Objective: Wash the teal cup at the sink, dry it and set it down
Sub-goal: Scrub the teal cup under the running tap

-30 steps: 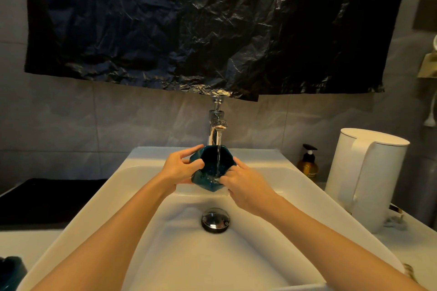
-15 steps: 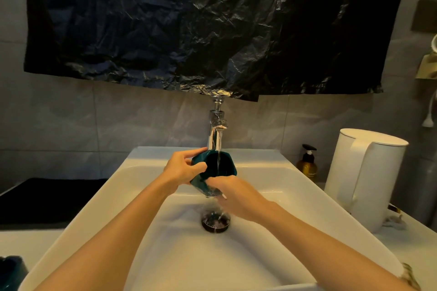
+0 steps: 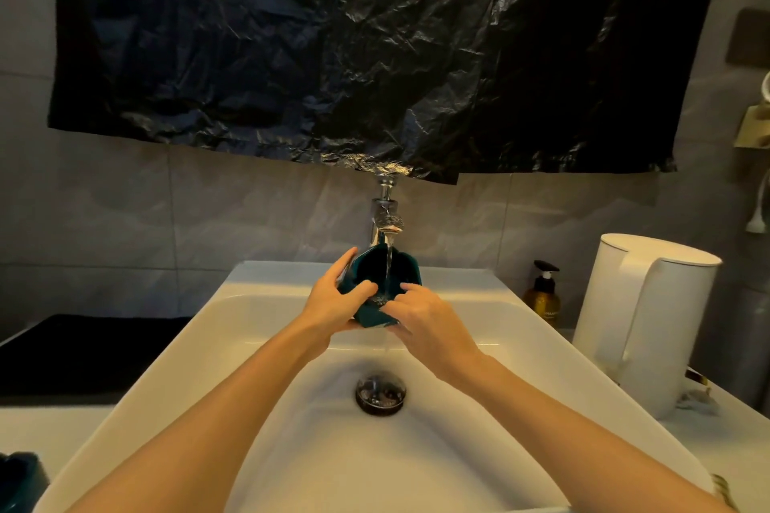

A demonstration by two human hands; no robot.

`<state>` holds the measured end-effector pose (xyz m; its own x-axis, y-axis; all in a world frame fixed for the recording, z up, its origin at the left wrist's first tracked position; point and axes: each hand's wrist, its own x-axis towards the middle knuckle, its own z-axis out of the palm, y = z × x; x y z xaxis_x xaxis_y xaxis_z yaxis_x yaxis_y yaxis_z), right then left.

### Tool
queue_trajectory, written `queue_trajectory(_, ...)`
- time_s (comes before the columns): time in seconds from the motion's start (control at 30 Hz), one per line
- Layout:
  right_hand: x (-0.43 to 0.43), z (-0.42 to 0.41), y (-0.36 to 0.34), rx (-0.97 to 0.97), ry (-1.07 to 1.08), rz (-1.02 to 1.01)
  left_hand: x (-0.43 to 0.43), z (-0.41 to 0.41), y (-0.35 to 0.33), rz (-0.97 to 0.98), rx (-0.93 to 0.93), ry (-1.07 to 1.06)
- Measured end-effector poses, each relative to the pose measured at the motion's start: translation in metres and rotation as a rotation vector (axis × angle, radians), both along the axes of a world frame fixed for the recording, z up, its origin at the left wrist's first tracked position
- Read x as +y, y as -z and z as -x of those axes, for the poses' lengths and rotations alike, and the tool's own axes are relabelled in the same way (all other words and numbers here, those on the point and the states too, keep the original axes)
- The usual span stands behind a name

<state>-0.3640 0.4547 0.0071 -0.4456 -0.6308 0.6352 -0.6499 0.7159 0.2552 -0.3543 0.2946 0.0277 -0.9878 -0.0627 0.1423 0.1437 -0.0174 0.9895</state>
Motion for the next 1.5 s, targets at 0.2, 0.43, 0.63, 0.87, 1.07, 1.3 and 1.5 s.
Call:
queue_trajectory(0.2,0.009,0.000,-0.006,0.053,0.073,-0.195,-0.001,0.000,-0.002,0.039,-0.017,-0.007)
queue_trajectory(0.43,0.000,-0.010,-0.003,-0.275,-0.059,-0.012,-0.001,-0.001,-0.005,0.122,-0.054,-0.014)
queue_trajectory(0.63,0.001,-0.002,-0.001,-0.097,-0.115,-0.308,-0.003,-0.004,-0.002,0.205,-0.087,0.048)
queue_trajectory(0.87,0.004,-0.003,-0.006,0.020,0.091,-0.348,-0.001,-0.005,-0.003,0.194,-0.090,0.061)
queue_trajectory(1.07,0.001,0.000,-0.005,-0.051,0.035,-0.329,-0.002,-0.006,-0.001,0.252,-0.100,0.100)
queue_trajectory(1.3,-0.004,-0.008,0.000,-0.176,-0.038,-0.321,-0.005,-0.003,-0.001,0.269,-0.094,0.086)
queue_trajectory(1.5,0.004,-0.006,-0.004,-0.083,0.115,-0.381,-0.005,-0.004,-0.003,0.297,-0.079,0.062)
